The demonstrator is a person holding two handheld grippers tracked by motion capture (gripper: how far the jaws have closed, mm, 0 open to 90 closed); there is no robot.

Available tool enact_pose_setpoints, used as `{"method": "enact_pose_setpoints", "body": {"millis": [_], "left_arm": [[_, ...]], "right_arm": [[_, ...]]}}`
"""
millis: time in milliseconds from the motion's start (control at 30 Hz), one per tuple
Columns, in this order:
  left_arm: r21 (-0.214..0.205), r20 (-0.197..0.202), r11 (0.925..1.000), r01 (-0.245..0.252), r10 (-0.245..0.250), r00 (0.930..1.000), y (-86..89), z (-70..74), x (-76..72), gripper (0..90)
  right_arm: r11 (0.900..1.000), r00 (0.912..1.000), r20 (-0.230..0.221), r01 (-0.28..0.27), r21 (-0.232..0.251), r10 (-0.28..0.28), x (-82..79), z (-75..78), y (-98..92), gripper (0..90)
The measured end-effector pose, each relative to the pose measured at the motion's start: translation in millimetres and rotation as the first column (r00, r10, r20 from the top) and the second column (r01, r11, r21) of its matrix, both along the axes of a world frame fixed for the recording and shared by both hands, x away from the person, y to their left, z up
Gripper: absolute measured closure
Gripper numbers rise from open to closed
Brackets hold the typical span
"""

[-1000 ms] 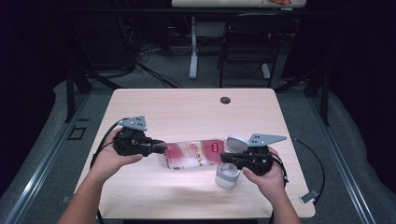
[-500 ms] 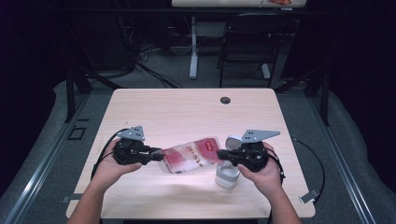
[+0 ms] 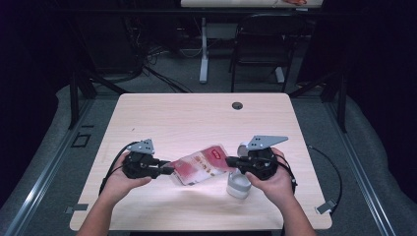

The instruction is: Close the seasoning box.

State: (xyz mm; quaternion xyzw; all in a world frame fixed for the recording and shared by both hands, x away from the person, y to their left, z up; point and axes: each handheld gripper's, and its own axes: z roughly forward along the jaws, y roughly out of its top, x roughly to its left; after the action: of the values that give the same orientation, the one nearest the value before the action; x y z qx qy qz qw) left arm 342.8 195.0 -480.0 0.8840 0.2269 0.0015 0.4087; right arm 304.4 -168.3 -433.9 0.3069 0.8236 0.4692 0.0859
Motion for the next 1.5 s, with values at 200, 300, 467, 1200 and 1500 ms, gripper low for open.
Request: {"method": "enact_pose_setpoints", "body": {"millis": [200,300,467,1200,1500], "left_arm": [[-0.006,-0.011,1.0,-0.007,0.007,0.9999,0.2,-7.9,-1.8,72.6],[0.001,-0.017,1.0,-0.007,0.007,0.9998,-0.8,-11.0,-2.0,72.0],[0.039,-0.003,0.9992,-0.008,0.009,1.0,-2.8,-13.6,-3.6,69.2],[0.076,-0.034,0.9964,-0.039,0.042,0.9985,-0.9,-26.1,-4.3,60.2],[0.073,-0.048,0.9969,-0.03,0.034,0.9983,-1.4,-28.2,-5.0,53.5]], "right_arm": [[0.9989,0.9999,0.012,-0.004,-0.046,0.005,0.9,2.6,6.2,89.6],[0.9982,0.9998,0.017,-0.009,-0.06,0.01,1.4,4.2,8.2,89.6],[0.9969,0.9995,0.024,-0.02,-0.076,0.022,1.3,4.9,11.5,89.7],[0.993,0.9983,0.035,-0.042,-0.11,0.046,1.5,5.3,23.6,89.4],[0.9946,0.9982,0.025,-0.052,-0.09,0.054,1.6,5.4,24.4,89.0]]}}
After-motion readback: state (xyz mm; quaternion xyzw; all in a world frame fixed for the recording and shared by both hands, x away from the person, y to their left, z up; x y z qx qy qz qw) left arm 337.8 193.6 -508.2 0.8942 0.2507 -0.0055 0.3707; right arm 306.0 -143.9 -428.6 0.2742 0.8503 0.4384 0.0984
